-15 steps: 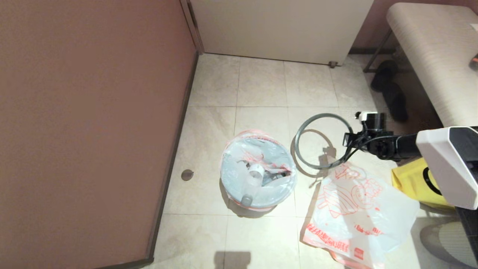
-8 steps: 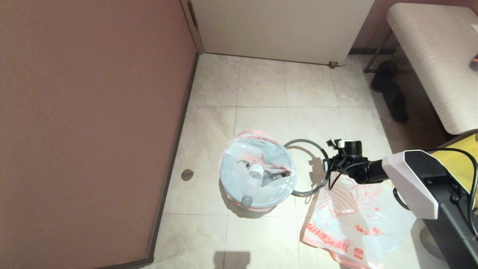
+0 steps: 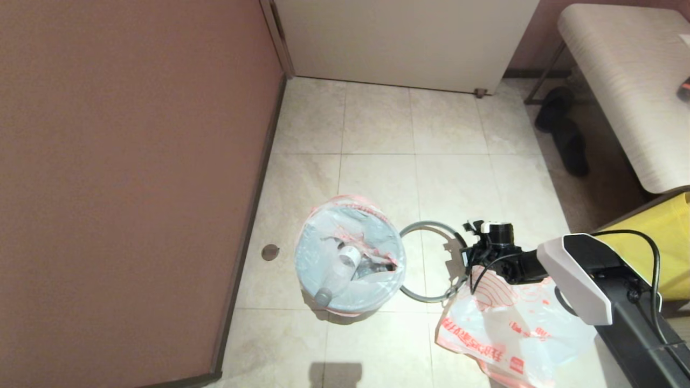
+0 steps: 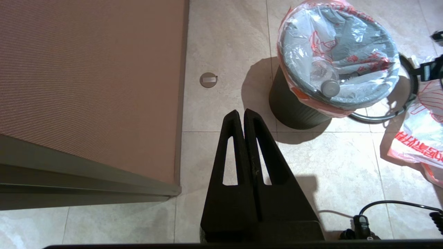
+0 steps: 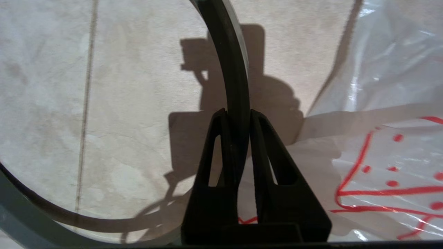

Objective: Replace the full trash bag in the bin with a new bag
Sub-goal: Place the trash can ring on the floor

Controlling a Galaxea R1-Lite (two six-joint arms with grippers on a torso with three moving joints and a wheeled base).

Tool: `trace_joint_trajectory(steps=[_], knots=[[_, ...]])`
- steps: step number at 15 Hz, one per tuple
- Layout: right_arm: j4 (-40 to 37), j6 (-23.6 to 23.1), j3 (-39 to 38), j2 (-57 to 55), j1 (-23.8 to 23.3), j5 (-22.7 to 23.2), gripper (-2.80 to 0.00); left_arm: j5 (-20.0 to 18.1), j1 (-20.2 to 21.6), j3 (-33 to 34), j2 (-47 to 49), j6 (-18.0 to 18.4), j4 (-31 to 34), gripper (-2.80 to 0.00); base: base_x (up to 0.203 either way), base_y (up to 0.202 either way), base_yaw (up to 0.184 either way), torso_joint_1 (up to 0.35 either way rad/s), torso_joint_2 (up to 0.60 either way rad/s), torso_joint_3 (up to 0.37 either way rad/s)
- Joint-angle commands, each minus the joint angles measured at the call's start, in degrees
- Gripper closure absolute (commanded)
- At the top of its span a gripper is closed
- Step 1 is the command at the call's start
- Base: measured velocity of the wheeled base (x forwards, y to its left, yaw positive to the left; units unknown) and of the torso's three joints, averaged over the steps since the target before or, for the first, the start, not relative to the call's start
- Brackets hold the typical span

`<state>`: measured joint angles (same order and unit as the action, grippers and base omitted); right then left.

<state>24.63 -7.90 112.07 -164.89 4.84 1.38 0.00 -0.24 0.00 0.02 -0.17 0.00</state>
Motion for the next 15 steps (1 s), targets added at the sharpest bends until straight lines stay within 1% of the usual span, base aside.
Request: trace_joint_trajectory(steps=[1, 3, 5, 6, 8, 11, 12, 15], knots=[[1.3, 0.3, 0.0, 0.2, 0.1, 0.0, -2.80, 0.0, 0.0, 0.0, 0.0, 0.0, 0.0, 0.00, 0.000, 0.000, 0.000, 0.000, 0.00, 0.000], [3.2, 1.3, 0.0, 0.9, 0.3, -0.8, -2.80, 0.0, 0.0, 0.0, 0.0, 0.0, 0.0, 0.00, 0.000, 0.000, 0.000, 0.000, 0.00, 0.000], [4.9, 3.4, -1.1, 3.3, 0.3, -3.9, -2.80, 0.0, 0.0, 0.0, 0.0, 0.0, 0.0, 0.00, 0.000, 0.000, 0.000, 0.000, 0.00, 0.000], [5.6, 4.4, -3.0, 6.0, 0.1, -4.6, -2.80, 0.0, 0.0, 0.0, 0.0, 0.0, 0.0, 0.00, 0.000, 0.000, 0.000, 0.000, 0.00, 0.000], [5.9, 6.1, -10.1, 12.6, -0.3, -5.0, -2.80, 0.0, 0.0, 0.0, 0.0, 0.0, 0.0, 0.00, 0.000, 0.000, 0.000, 0.000, 0.00, 0.000], [5.9, 8.2, -24.4, 23.3, 0.2, -5.3, -2.80, 0.0, 0.0, 0.0, 0.0, 0.0, 0.0, 0.00, 0.000, 0.000, 0.000, 0.000, 0.00, 0.000], [5.9, 8.4, -29.0, 27.2, 0.8, -5.5, 0.00, 0.0, 0.0, 0.0, 0.0, 0.0, 0.0, 0.00, 0.000, 0.000, 0.000, 0.000, 0.00, 0.000], [5.8, 8.9, -38.6, 36.3, 4.0, -6.6, 0.00, 0.0, 0.0, 0.0, 0.0, 0.0, 0.0, 0.00, 0.000, 0.000, 0.000, 0.000, 0.00, 0.000]])
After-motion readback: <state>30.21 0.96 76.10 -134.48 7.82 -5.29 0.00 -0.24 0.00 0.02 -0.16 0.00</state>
